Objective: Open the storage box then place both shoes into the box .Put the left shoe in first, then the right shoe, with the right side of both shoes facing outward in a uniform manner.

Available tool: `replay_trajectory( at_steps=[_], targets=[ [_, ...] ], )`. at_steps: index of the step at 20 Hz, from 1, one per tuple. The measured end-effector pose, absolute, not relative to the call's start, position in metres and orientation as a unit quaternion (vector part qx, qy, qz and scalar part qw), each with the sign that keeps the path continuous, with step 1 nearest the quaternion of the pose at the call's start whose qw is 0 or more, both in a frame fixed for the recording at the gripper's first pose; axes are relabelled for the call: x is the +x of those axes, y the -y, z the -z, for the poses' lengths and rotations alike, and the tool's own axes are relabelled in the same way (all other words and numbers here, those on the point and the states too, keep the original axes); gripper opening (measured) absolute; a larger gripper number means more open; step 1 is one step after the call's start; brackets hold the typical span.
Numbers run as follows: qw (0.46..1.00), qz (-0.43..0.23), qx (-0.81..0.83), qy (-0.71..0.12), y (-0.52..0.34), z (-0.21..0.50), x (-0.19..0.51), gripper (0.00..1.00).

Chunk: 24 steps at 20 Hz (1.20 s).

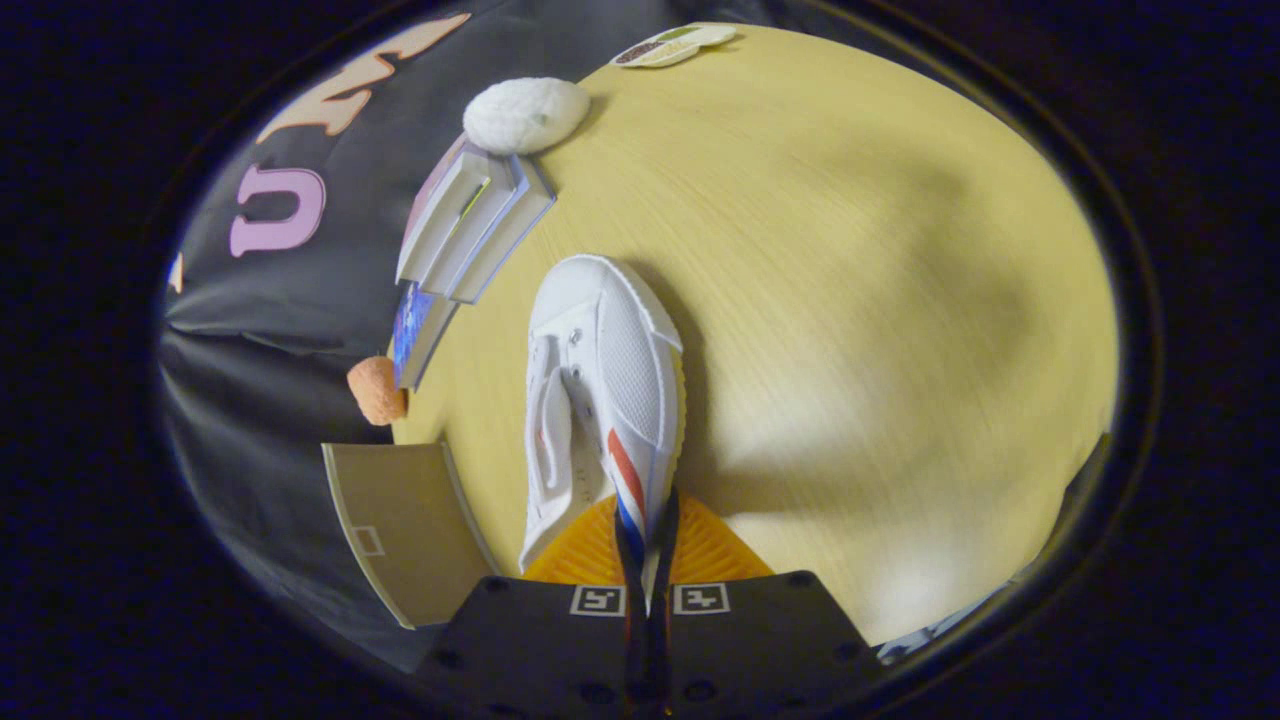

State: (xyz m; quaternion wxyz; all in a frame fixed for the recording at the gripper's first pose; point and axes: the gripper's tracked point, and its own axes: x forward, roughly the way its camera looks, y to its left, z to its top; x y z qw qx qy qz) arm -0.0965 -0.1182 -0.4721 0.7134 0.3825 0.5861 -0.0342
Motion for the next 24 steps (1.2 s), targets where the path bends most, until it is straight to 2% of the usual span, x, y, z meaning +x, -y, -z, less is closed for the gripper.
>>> replay_trajectory(
  at_steps=[7,16,20,24],
  targets=[
    [0.718,-0.041,0.431,-0.545,0.056,0.394,-0.061,0.03],
    [0.712,-0.194,0.432,-0.518,-0.118,0.279,-0.026,0.03],
    [0.703,-0.228,0.408,-0.536,-0.185,0.281,-0.037,0.03],
    [0.698,-0.223,0.373,-0.570,-0.227,0.301,-0.067,0.03]
  ],
)
